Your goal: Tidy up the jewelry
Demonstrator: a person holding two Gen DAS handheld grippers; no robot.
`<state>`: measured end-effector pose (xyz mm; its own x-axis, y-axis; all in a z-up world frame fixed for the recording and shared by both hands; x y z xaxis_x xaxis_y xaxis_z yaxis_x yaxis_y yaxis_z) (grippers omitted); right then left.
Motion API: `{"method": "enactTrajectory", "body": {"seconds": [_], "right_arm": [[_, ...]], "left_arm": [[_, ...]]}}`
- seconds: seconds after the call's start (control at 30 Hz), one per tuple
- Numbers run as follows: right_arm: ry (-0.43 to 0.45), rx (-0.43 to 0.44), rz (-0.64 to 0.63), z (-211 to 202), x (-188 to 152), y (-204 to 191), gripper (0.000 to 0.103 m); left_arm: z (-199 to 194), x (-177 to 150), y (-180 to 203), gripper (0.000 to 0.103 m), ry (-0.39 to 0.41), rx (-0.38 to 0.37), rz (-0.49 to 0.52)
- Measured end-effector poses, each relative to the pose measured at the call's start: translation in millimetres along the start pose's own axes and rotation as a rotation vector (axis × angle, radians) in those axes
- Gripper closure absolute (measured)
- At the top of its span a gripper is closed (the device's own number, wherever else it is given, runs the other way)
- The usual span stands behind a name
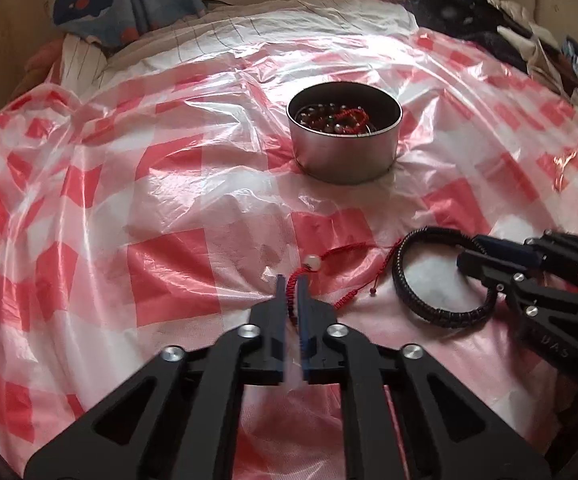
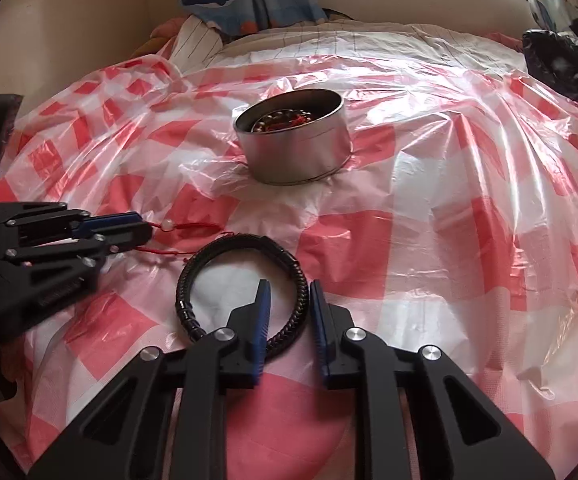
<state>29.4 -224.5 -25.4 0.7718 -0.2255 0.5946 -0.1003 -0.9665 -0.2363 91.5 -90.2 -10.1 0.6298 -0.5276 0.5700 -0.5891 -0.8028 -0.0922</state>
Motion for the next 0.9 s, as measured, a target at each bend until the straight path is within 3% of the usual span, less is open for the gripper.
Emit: {"method": "enactTrajectory", "body": {"seconds": [0.1,0.17,0.2,0.27,0.3,0.47,0.6,0.67,0.7,0.73,0.8,0.9], "right_arm": [[0.003,-0.02,-0.003,1,0,0,0.069],[-0.001,-0.046,-0.037,3,-2,-4,0.069],[0.0,-0.055,-0.047,4,-3,-5,0.07],[0.003,-0.047,-0.051,4,-3,-6,0.084],[0.014,-0.049,-0.043,3,-2,-5,0.091],[0.087,-0.058,0.017,-10,6,5,0.094],[0.074,-0.074,0.028,-8,6,7,0.093],[0.061,-0.076,0.024,-5,6,7,0.085],[0.049,-0.079,0.019,-2,5,6,0.072],[0.034,-0.085,0.009,2,4,5,0.07],[0.027,-0.099,-0.012,5,2,2,0.071],[0.027,-0.081,-0.013,4,2,2,0.09]], "left_arm": [[-6,3,-2,0.099,0.043,-0.018,-0.031],[2,1,-1,0.085,0.006,-0.021,-0.034],[11,-3,0,0.071,-0.031,-0.01,-0.035],[18,-6,4,0.076,-0.058,0.011,0.004],[16,-4,6,0.093,-0.055,0.011,0.023],[-7,5,0,0.093,0.042,0.024,0.001],[2,2,-5,0.092,0.001,0.012,-0.028],[10,-1,-4,0.079,-0.029,0.016,-0.032],[12,-3,-2,0.064,-0.037,0.017,-0.026],[14,-4,0,0.056,-0.039,0.025,-0.019],[17,-5,4,0.056,-0.045,0.047,0.009],[15,-5,10,0.092,-0.049,0.045,0.052]]}}
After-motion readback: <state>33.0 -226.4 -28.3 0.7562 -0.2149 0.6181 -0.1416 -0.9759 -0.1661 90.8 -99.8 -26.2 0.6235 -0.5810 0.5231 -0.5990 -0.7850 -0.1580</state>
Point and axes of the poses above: each gripper's, at about its wrist camera, not at the fingertips, and z roughly the way its jaws point, y to its right, x to its top, the point moved 3 cm from there along z, roughly the way its jaws point, and after that the axes turned 8 degrees about z, right-handed, at the moved point
